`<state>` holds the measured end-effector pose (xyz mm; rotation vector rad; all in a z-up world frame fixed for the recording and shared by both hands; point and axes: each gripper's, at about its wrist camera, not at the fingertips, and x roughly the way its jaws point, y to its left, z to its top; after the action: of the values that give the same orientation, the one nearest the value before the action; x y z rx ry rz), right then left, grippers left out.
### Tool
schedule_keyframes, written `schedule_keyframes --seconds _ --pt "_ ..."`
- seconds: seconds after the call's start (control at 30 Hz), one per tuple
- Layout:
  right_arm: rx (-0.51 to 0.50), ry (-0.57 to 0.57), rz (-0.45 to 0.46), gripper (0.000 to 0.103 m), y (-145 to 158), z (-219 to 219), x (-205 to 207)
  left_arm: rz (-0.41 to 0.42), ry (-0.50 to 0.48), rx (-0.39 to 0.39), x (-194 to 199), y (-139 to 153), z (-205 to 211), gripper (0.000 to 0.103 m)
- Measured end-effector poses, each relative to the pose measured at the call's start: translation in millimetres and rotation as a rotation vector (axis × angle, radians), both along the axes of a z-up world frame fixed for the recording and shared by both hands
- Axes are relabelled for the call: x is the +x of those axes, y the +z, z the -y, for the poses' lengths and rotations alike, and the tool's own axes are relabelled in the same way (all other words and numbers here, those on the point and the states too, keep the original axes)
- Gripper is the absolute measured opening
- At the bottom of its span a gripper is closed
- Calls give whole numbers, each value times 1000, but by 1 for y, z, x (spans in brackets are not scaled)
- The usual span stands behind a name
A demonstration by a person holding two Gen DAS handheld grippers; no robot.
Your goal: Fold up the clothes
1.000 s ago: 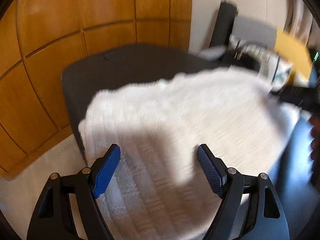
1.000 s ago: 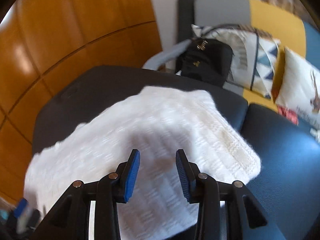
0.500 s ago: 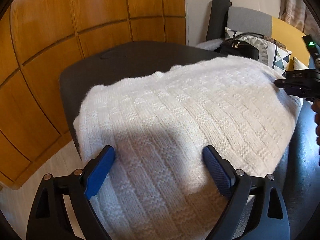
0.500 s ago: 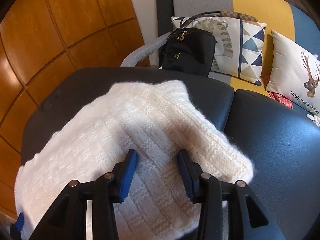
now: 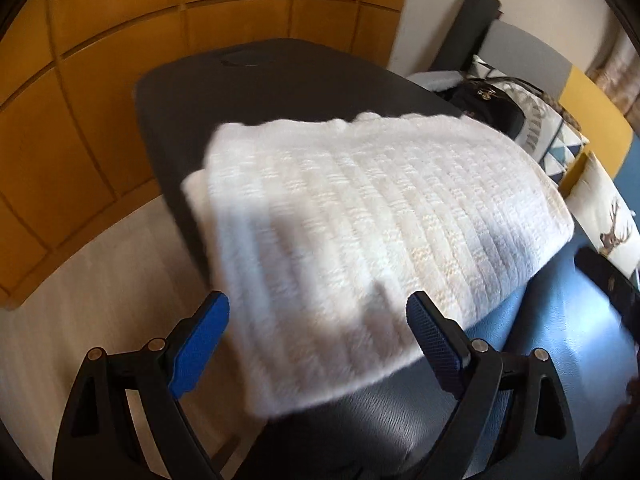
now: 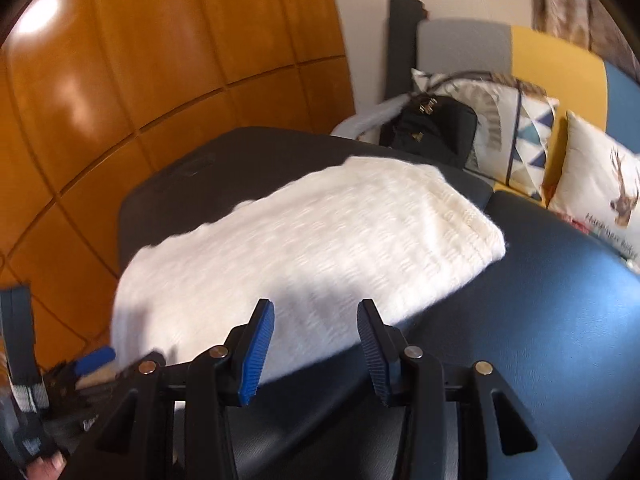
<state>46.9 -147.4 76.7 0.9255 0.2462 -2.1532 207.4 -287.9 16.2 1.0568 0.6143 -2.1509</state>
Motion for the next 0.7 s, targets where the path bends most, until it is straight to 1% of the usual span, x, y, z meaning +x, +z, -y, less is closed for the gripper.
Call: schedule_keyframes --seconds 0.03,0.1,0.17,0.27,0.33,0.5,0.57,0.7 --pt "22 1 -27 44 2 0 11 -6 4 1 6 4 -2 92" --pt "55 -2 -73 44 4 -2 31 -5 12 -26 16 13 -6 93" --pt "37 3 -88 44 7 -6 48 -11 7 -61 23 23 -10 92" --pt "20 11 -101 44 12 -8 67 -49 10 -130 38 42 -16 93" --pt "11 19 -115 44 17 -6 79 -87 3 -154 48 56 -20 93" --pt "-17 63 -144 44 29 2 102 -119 4 -227 66 82 -28 93" --pt "-18 76 -156 44 32 5 109 -121 8 -237 70 89 -29 93" --pt "-16 78 -160 44 31 5 116 -104 14 -207 76 90 -28 93"
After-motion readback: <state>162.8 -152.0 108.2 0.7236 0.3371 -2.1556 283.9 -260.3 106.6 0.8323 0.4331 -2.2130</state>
